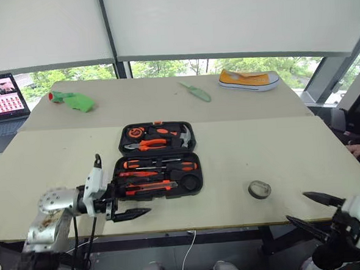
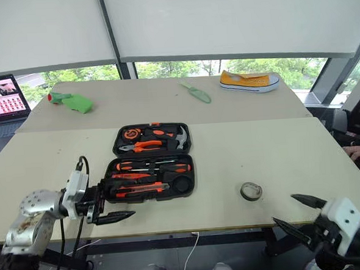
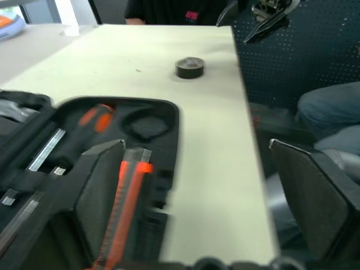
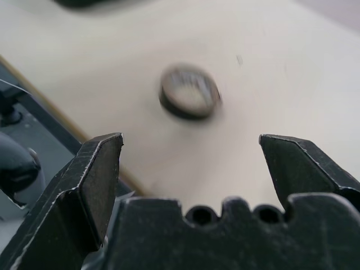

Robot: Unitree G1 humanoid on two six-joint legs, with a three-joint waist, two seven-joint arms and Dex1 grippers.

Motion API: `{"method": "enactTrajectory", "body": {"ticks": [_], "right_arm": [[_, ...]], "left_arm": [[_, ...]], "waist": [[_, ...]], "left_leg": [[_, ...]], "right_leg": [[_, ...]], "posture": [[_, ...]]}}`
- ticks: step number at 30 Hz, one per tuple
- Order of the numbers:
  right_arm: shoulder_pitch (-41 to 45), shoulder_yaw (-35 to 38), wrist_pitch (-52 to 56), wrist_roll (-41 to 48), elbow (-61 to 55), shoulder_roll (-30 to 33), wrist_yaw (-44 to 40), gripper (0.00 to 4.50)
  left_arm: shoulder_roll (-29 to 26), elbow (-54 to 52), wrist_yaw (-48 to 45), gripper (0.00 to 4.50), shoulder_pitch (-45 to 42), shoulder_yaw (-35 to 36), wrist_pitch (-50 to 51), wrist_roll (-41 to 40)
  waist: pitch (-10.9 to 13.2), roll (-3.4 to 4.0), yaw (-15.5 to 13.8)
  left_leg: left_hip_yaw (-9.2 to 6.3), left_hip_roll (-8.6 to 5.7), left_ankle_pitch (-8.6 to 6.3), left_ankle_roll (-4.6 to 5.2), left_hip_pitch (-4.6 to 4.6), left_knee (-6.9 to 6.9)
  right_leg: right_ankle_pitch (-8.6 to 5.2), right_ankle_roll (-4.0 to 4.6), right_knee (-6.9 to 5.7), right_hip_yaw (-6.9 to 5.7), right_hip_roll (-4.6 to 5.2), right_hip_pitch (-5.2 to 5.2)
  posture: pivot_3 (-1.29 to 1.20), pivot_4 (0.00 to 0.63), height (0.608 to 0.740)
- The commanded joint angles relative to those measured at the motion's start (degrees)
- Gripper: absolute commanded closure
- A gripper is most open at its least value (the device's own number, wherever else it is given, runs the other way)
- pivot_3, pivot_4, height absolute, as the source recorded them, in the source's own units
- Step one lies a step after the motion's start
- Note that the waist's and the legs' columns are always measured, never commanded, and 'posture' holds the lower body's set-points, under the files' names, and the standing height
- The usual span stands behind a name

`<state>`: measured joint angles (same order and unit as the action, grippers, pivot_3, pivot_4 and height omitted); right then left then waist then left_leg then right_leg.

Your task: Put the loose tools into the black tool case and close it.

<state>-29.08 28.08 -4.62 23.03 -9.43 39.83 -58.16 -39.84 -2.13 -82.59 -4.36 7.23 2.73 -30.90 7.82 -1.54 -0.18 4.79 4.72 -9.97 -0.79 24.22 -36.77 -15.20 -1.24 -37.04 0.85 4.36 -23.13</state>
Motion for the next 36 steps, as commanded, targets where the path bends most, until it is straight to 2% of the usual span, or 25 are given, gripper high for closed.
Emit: {"method": "enactTrajectory", "body": {"ticks": [1, 4, 8, 11, 14, 18, 22, 32, 36], "right_arm": [[0.26, 1.23, 0.54, 1.66, -4.49, 1.35, -0.56, 0.0], [6.94, -4.02, 13.1, 2.83, -12.39, 7.81, 1.55, 0.0], [14.68, -11.23, 24.47, 1.23, -14.88, 13.58, 2.98, 0.0], [19.76, -16.64, 29.06, -0.76, -14.28, 16.15, 2.85, 0.0], [24.33, -21.27, 32.03, -3.06, -12.43, 17.31, 2.91, 0.0], [30.05, -27.05, 32.41, -7.4, -8.97, 17.8, 2.65, 0.0], [35.07, -31.58, 36.28, -9.12, -6.62, 18.4, 0.96, 0.95], [40.81, -34.33, 34.92, -9.15, -4.94, 18.76, -5.68, 4.42], [49.08, -34.81, 40.84, 2.04, -11.34, 12.13, -10.44, 4.42]], "left_arm": [[-0.79, -2.68, 0.67, 0.1, 1.65, 3.13, -0.45, -2.21], [0.34, -0.6, 2.12, 0.1, 1.71, 3.62, -6.74, 1.31], [-0.66, -2.9, 1.68, 0.1, 3.16, 2.3, -2.46, -1.03], [-1.62, -5.57, 0.78, 0.1, 4.17, 0.93, 0.35, -2.05], [-2.13, -7.14, 0.13, 0.1, 3.98, -0.32, -1.0, -0.45], [-1.21, -10.51, 3.28, 0.1, 3.87, -0.12, 1.03, -1.91], [-1.52, -12.39, 4.1, 0.0, 5.37, -0.11, 1.82, -2.13], [-1.11, -13.81, 5.71, 0.0, 5.91, -0.3, 4.19, -2.5], [0.4, -12.54, 7.19, 0.0, 6.25, 1.07, 2.74, -2.53]], "waist": [[0.02, 0.03, 0.02], [0.09, 0.11, 0.41], [0.12, -0.08, 0.55], [0.14, -0.13, -0.17], [0.15, -0.15, -0.57], [0.17, -0.17, -0.5], [0.18, -0.16, -0.39], [0.18, -0.16, -0.43], [0.22, -0.19, 0.39]], "left_leg": [[0.0, 0.0, -0.03, -0.05, -0.02, 0.0], [0.01, -0.01, -0.09, -0.16, -0.09, 0.0], [0.05, -0.03, -0.1, -0.18, -0.16, 0.0], [0.05, -0.02, -0.09, -0.14, -0.02, 0.06], [0.07, -0.12, -0.03, 0.32, 0.39, 0.05], [0.08, -0.15, -0.22, 0.4, 0.5, 0.02], [0.08, -0.12, -0.24, 0.42, 0.49, 0.03], [0.1, -0.11, -0.23, 0.41, 0.46, -0.02], [0.09, -0.02, -0.23, 0.41, 0.43, -0.01]], "right_leg": [[0.02, 0.01, 0.0, 0.0, 0.01, 0.0], [0.03, -0.01, 0.01, 0.01, 0.05, -0.1], [0.08, -0.01, 0.04, 0.08, 0.07, -0.11], [0.01, 0.02, 0.21, 0.0, 0.05, -0.15], [0.08, 0.18, 0.26, 0.1, 0.09, -0.24], [0.19, -0.16, 0.33, 0.11, 0.07, -0.28], [0.15, -0.14, 0.27, 0.11, 0.03, -0.34], [0.14, -0.14, 0.25, 0.11, 0.04, -0.34], [0.16, -0.16, 0.23, 0.12, -0.06, -0.35]], "posture": [[0.0, 0.15, 0.74], [0.0, 0.15, 0.74], [0.0, 0.15, 0.74], [0.0, 0.15, 0.74], [0.0, 0.15, 0.74], [0.0, 0.15, 0.74], [0.0, 0.15, 0.74], [0.0, 0.15, 0.74], [0.0, 0.15, 0.74]]}}
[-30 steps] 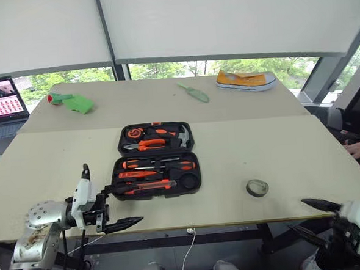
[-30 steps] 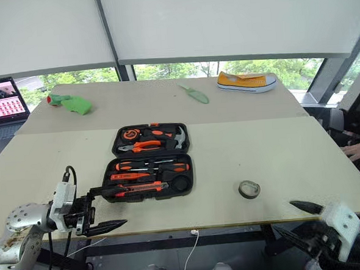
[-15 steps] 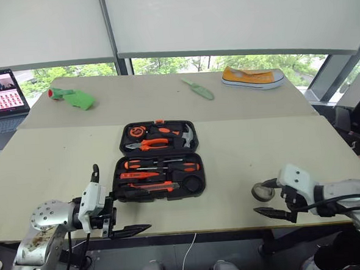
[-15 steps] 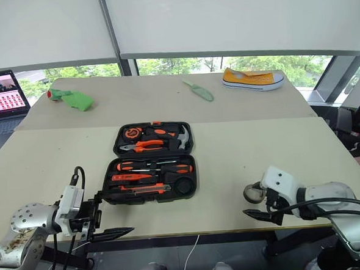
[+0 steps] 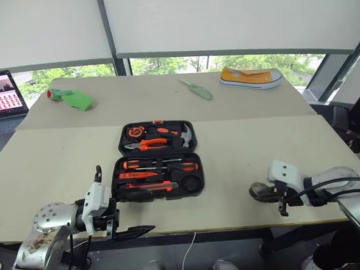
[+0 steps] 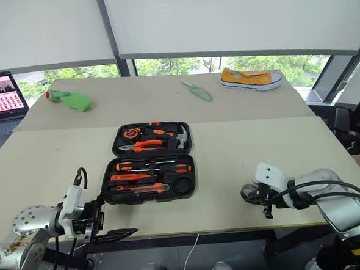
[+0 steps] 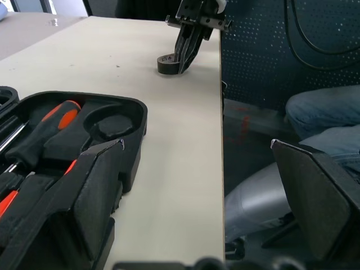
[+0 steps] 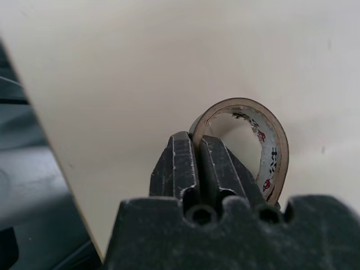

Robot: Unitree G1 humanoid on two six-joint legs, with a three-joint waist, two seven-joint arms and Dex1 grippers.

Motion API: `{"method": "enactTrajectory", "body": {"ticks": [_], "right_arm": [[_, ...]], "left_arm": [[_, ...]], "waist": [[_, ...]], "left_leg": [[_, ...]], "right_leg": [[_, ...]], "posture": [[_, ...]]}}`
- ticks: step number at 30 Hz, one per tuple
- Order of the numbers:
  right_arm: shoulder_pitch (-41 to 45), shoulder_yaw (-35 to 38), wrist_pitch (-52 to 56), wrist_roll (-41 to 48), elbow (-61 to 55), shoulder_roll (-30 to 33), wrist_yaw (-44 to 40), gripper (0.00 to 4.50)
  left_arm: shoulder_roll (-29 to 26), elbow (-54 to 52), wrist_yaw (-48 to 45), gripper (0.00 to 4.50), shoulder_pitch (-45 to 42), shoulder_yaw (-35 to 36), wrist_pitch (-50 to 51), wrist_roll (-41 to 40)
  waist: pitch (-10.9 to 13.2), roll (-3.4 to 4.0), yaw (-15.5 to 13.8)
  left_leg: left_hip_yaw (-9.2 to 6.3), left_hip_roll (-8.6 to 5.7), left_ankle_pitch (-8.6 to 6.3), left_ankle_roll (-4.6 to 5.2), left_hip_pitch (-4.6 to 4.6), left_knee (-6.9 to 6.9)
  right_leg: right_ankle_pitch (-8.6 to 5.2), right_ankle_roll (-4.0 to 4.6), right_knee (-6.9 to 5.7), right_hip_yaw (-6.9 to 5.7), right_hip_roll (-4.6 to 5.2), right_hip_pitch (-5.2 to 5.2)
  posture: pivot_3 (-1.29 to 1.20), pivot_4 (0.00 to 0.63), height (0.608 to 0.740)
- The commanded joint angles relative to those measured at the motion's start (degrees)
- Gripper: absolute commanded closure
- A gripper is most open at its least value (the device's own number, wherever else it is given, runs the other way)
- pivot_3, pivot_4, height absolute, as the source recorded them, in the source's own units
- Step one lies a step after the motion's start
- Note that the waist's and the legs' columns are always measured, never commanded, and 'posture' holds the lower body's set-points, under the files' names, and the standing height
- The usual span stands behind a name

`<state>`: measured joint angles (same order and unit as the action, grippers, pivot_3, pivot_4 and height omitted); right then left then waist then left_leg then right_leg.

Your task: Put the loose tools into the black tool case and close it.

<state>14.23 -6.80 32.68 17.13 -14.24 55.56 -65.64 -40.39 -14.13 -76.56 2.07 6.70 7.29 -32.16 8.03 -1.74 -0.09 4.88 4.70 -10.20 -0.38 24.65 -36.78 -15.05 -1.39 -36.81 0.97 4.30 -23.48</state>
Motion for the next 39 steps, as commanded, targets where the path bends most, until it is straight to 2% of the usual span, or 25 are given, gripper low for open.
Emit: {"method": "enactTrajectory", "body": {"ticks": [1, 4, 7, 14, 27, 35, 39], "right_arm": [[8.79, -1.56, 4.85, 8.73, -7.32, -5.67, -3.17, 4.42], [15.25, -5.91, 7.83, 8.03, -6.46, -10.37, -1.64, 4.42], [22.43, -12.08, 8.6, 3.24, -0.57, -16.38, 1.5, 4.42], [28.11, -19.19, 9.01, -2.58, 8.27, -22.01, 3.24, 4.42], [30.04, -22.49, 13.67, -3.66, 9.03, -25.78, 0.98, 4.42], [31.33, -27.29, 7.91, -8.91, 10.57, -22.77, -2.7, 4.42], [31.32, -27.55, 7.99, -9.71, 12.46, -23.61, -2.57, 4.42]], "left_arm": [[1.42, -0.02, 1.71, 0.0, -0.16, 1.99, -2.09, -1.21], [2.45, 0.89, 3.05, 0.0, -0.21, 2.73, -1.99, -1.56], [2.33, 1.15, 3.7, 0.0, 0.04, 3.28, -1.41, -1.66], [0.57, 2.32, 3.38, 0.0, 1.78, 3.91, -3.36, 0.61], [0.71, 3.87, 4.68, 0.0, -0.97, 5.05, -3.51, 0.17], [1.41, 4.14, 5.57, 0.0, 0.14, 4.46, -4.32, 0.65], [1.57, 4.34, 5.93, 0.0, 0.25, 4.05, -4.56, 0.88]], "waist": [[0.05, 0.02, 0.61], [0.05, 0.02, 0.77], [0.06, -0.02, 0.67], [0.06, -0.03, 0.19], [0.03, -0.06, 1.02], [0.05, -0.04, 0.76], [0.04, -0.04, 0.53]], "left_leg": [[0.0, 0.05, 0.0, 0.0, 0.0, 0.0], [-0.06, 0.1, 0.0, 0.0, -0.03, 0.0], [-0.03, 0.06, 0.01, -0.01, 0.01, -0.01], [0.1, -0.01, 0.03, -0.01, 0.55, -0.05], [0.08, 0.13, 0.09, -0.07, 0.46, -0.05], [0.09, 0.11, 0.09, -0.07, 0.51, -0.04], [0.09, 0.1, 0.09, -0.07, 0.51, -0.04]], "right_leg": [[0.0, 0.0, -0.03, 0.0, -0.06, -0.02], [0.0, 0.05, -0.14, 0.0, -0.16, -0.02], [0.07, 0.18, -0.15, -0.02, -0.08, -0.09], [0.12, 0.17, -0.29, 0.02, 0.01, -0.71], [0.21, 0.29, -0.36, -0.01, -0.14, -0.7], [0.21, 0.28, -0.33, 0.0, -0.13, -0.73], [0.2, 0.28, -0.33, -0.03, -0.1, -0.71]], "posture": [[0.0, 0.15, 0.74], [0.0, 0.15, 0.74], [0.0, 0.15, 0.74], [0.0, 0.15, 0.74], [0.0, 0.15, 0.74], [0.0, 0.15, 0.74], [0.0, 0.15, 0.74]]}}
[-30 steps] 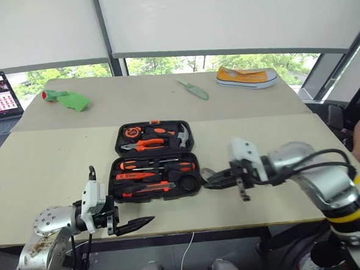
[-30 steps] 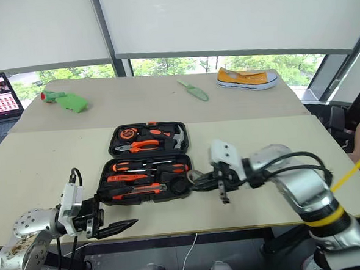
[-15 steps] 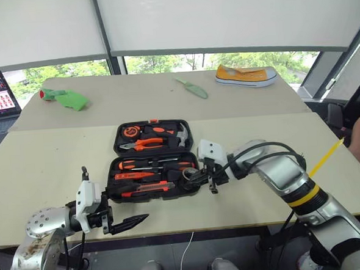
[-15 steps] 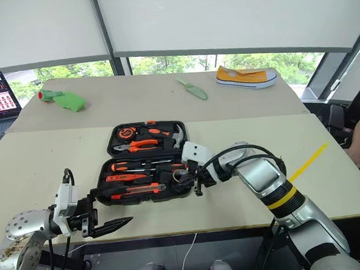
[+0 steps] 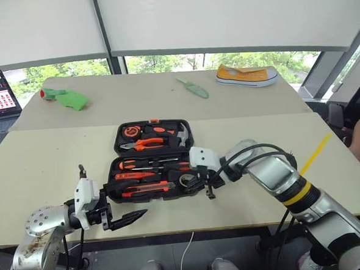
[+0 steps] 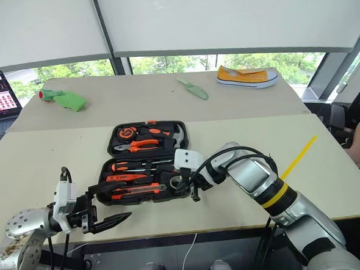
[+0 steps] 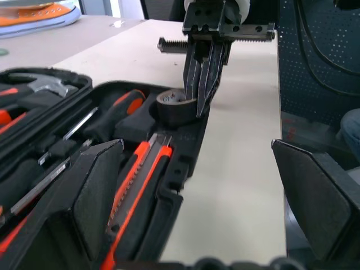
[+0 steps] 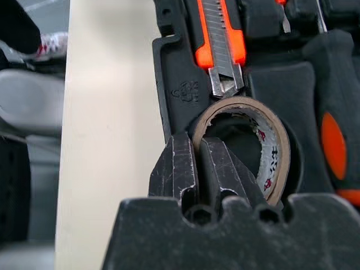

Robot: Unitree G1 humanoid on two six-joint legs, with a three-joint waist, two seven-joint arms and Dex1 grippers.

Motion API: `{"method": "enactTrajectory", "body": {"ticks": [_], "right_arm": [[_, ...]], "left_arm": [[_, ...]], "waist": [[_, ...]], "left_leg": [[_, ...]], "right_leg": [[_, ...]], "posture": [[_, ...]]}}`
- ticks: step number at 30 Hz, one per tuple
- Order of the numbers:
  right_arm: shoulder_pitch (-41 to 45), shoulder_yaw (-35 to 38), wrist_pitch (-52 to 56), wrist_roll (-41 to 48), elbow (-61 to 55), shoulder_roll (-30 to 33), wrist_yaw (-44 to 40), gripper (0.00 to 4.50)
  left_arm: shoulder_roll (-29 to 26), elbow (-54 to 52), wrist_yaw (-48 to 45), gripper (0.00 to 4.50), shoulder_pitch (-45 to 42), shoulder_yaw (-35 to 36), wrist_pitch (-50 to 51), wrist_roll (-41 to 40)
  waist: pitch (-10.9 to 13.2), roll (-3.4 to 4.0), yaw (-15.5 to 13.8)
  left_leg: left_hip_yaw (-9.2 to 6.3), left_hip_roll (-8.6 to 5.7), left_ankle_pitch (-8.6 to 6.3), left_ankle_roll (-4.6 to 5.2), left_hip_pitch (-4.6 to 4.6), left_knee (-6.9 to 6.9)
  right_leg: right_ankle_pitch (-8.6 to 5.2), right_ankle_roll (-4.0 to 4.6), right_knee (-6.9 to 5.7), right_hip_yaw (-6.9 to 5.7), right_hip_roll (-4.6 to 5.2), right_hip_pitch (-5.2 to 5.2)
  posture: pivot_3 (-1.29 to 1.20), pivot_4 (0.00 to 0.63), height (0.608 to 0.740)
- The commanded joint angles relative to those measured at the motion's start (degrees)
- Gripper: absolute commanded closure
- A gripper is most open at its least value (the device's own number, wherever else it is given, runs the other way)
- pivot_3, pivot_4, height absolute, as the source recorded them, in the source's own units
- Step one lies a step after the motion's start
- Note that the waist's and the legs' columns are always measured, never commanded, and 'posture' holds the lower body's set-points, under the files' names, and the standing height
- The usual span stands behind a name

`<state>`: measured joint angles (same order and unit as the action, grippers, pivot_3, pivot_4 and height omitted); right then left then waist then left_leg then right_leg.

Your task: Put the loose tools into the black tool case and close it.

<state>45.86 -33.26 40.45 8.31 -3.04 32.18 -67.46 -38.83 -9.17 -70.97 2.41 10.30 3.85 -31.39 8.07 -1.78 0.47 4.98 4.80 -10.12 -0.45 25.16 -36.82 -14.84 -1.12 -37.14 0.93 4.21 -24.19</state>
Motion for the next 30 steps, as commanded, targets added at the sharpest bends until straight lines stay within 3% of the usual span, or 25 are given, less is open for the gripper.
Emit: {"method": "enactTrajectory", "body": {"ticks": [1, 11, 12, 14, 17, 26, 27, 28, 30], "right_arm": [[-0.2, -0.82, 0.67, -0.99, 1.85, -0.76, -0.35, 4.42], [2.93, -1.5, 3.77, -1.77, 3.74, -0.92, -2.81, 4.42], [3.23, -1.3, 4.28, -1.03, 2.97, -1.04, -3.47, 3.7], [3.58, 0.77, 3.78, 0.22, 2.54, -2.75, -2.49, 3.26], [4.93, 2.7, 3.22, 2.78, -0.08, -1.45, -6.21, 2.18], [4.1, 13.13, -1.08, 8.71, 2.8, 3.37, -9.89, 2.18], [3.57, 13.87, -2.59, 8.14, 4.03, 3.31, -8.93, 2.68], [2.97, 14.6, -3.63, 7.59, 5.66, 2.98, -7.61, 2.9], [1.41, 15.22, -9.19, 4.79, 9.31, 1.87, -3.83, 3.57]], "left_arm": [[0.04, -0.64, 0.41, 0.0, -0.08, 0.37, -1.11, 0.17], [0.01, -0.7, 0.62, 0.0, 0.82, 0.58, -1.54, 0.8], [0.04, -0.68, 0.75, 0.0, 0.91, 0.7, -1.63, 0.86], [0.12, -0.53, 1.01, 0.0, 0.98, 1.05, -1.73, 0.83], [0.31, 0.24, 2.39, 0.0, 0.78, 2.36, -2.25, 0.96], [0.65, 7.12, 10.41, 0.0, -5.17, 7.45, 0.72, -0.25], [0.47, 8.65, 11.5, 0.0, -6.14, 7.68, 0.03, 0.89], [0.22, 10.71, 13.06, 0.5, -7.53, 8.01, -0.08, 1.87], [-0.22, 15.52, 17.55, 1.07, -10.81, 8.83, 0.12, 4.35]], "waist": [[0.0, 0.0, -0.02], [0.0, 0.0, -0.13], [0.0, 0.0, -0.19], [0.0, 0.0, -0.25], [0.0, 0.0, -0.16], [0.02, 0.0, -0.44], [0.02, -0.01, -0.48], [0.02, -0.01, -0.49], [0.0, -0.03, -0.48]], "left_leg": [[0.0, 0.0, 0.0, 0.0, 0.0, 0.0], [0.0, 0.0, 0.01, -0.01, 0.0, -0.01], [0.0, 0.0, 0.01, -0.01, 0.0, -0.01], [0.01, -0.01, 0.01, -0.01, 0.0, -0.02], [0.02, 0.0, 0.0, -0.01, 0.03, 0.0], [0.01, 0.01, 0.0, -0.01, 0.03, 0.0], [0.0, 0.0, 0.01, -0.02, 0.03, 0.0], [0.0, 0.0, 0.01, -0.02, 0.03, -0.01], [0.01, 0.0, 0.02, -0.03, 0.02, -0.01]], "right_leg": [[0.0, 0.0, 0.0, 0.0, 0.0, 0.0], [0.01, 0.0, -0.01, 0.0, 0.01, 0.0], [0.01, 0.0, -0.01, -0.01, 0.02, 0.0], [0.01, 0.0, -0.01, 0.0, 0.03, -0.01], [0.01, 0.0, 0.0, -0.01, 0.02, -0.06], [0.01, -0.01, 0.0, -0.03, 0.02, -0.03], [0.01, -0.01, 0.0, -0.04, 0.01, -0.03], [0.02, -0.01, 0.0, -0.04, 0.01, -0.03], [0.02, -0.02, 0.01, -0.03, 0.01, 0.0]], "posture": [[0.0, 0.15, 0.74], [0.0, 0.15, 0.74], [0.0, 0.15, 0.74], [0.0, 0.15, 0.74], [0.0, 0.15, 0.74], [0.0, 0.15, 0.74], [0.0, 0.15, 0.74], [0.0, 0.15, 0.74], [0.0, 0.15, 0.74]]}}
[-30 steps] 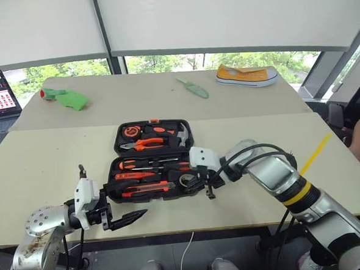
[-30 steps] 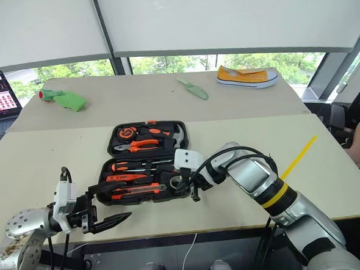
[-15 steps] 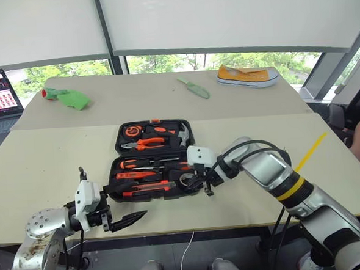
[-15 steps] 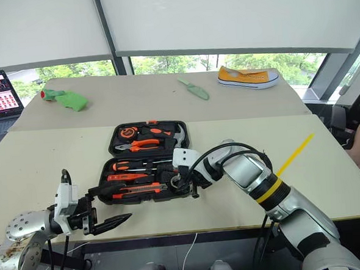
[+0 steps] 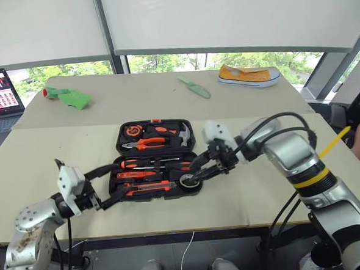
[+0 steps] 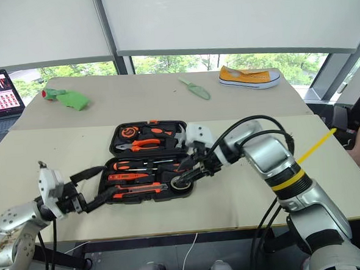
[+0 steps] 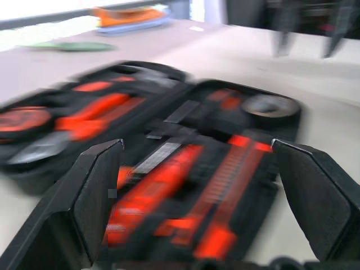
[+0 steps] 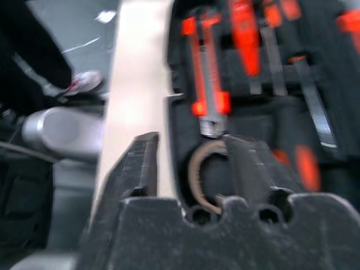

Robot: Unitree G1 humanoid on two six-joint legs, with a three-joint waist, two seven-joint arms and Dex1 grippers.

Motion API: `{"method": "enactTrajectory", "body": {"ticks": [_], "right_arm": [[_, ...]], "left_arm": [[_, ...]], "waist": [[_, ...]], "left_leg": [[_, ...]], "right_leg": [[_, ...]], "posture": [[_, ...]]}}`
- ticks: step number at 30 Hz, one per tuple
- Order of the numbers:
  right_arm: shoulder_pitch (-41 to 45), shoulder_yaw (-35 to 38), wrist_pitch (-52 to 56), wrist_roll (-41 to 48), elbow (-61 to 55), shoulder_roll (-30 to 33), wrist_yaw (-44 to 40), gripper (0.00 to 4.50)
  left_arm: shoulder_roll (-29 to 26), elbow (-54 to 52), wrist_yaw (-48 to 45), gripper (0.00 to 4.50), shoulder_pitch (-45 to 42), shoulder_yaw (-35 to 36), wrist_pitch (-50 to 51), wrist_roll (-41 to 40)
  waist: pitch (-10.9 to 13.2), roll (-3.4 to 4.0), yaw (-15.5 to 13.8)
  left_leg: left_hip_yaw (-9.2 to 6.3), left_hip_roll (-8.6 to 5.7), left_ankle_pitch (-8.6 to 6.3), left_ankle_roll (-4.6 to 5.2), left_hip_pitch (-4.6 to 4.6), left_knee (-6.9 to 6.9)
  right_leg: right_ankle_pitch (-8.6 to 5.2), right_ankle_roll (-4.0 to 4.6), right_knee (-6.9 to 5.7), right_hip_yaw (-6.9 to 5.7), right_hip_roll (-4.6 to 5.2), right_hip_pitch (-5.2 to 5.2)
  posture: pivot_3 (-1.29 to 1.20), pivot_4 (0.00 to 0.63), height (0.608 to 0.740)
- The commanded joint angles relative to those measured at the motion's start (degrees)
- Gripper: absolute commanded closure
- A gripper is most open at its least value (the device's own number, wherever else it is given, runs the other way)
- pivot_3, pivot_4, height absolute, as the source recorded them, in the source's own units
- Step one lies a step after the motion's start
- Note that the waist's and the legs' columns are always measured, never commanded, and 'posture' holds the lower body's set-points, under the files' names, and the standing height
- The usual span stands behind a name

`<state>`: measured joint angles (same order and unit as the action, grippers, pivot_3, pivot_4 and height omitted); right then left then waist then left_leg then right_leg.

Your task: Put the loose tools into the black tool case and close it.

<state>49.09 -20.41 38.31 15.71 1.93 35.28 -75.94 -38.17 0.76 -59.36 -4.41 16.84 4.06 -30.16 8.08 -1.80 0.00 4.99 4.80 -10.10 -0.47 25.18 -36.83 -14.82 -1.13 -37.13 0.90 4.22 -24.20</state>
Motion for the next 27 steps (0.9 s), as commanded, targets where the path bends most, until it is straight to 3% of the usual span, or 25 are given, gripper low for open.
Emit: {"method": "enactTrajectory", "body": {"ticks": [1, 3, 9, 13, 20, 27], "right_arm": [[-2.39, 2.38, -9.53, -4.02, 6.02, -1.86, 6.32, 3.89], [-2.8, 2.96, -15.37, -6.72, 11.09, -4.38, 11.24, 4.47], [1.28, 2.56, -28.62, -15.47, 32.03, -10.85, 25.3, 4.5], [4.95, 1.88, -33.42, -17.36, 42.04, -14.72, 26.01, 4.5], [7.46, 2.88, -37.52, -17.92, 50.17, -18.12, 23.21, 4.5], [3.81, 5.09, -35.81, -15.73, 42.82, -15.89, 17.07, 4.5]], "left_arm": [[-0.97, 7.59, 7.8, 1.42, -5.42, 2.57, 0.25, 3.94], [-1.02, 12.01, 12.13, 2.17, -8.44, 2.69, 1.33, 6.02], [1.3, 23.59, 21.14, 4.35, -19.14, 0.33, 8.73, 9.26], [0.99, 26.68, 16.86, 4.46, -24.44, -6.63, 13.15, 12.95], [2.44, 27.27, 10.53, 4.46, -28.17, -9.74, 15.81, 12.04], [2.34, 26.78, 2.16, 4.46, -29.08, -14.92, 13.14, 14.65]], "waist": [[0.0, -0.02, -0.01], [0.0, -0.02, 0.14], [0.04, -0.07, 0.69], [0.04, -0.12, 0.47], [0.05, -0.12, 0.94], [0.06, -0.11, 0.21]], "left_leg": [[-0.01, 0.0, 0.0, 0.0, -0.03, -0.01], [-0.01, 0.0, 0.01, 0.0, -0.01, -0.01], [-0.03, -0.03, 0.03, -0.03, 0.04, -0.01], [-0.04, -0.06, 0.09, -0.12, 0.04, -0.02], [-0.04, -0.05, 0.08, -0.12, 0.1, 0.06], [-0.05, -0.12, 0.09, -0.14, 0.12, 0.05]], "right_leg": [[0.0, 0.0, -0.03, -0.01, -0.03, 0.02], [0.0, 0.0, -0.02, 0.01, -0.04, 0.0], [0.06, -0.09, -0.06, 0.05, -0.07, -0.01], [0.1, -0.16, -0.04, 0.02, -0.05, 0.03], [0.1, -0.15, -0.08, 0.04, -0.08, -0.04], [0.1, -0.18, -0.05, 0.02, 0.01, 0.0]], "posture": [[0.0, 0.15, 0.74], [0.0, 0.15, 0.74], [0.0, 0.15, 0.74], [0.0, 0.15, 0.74], [0.0, 0.15, 0.74], [0.0, 0.15, 0.74]]}}
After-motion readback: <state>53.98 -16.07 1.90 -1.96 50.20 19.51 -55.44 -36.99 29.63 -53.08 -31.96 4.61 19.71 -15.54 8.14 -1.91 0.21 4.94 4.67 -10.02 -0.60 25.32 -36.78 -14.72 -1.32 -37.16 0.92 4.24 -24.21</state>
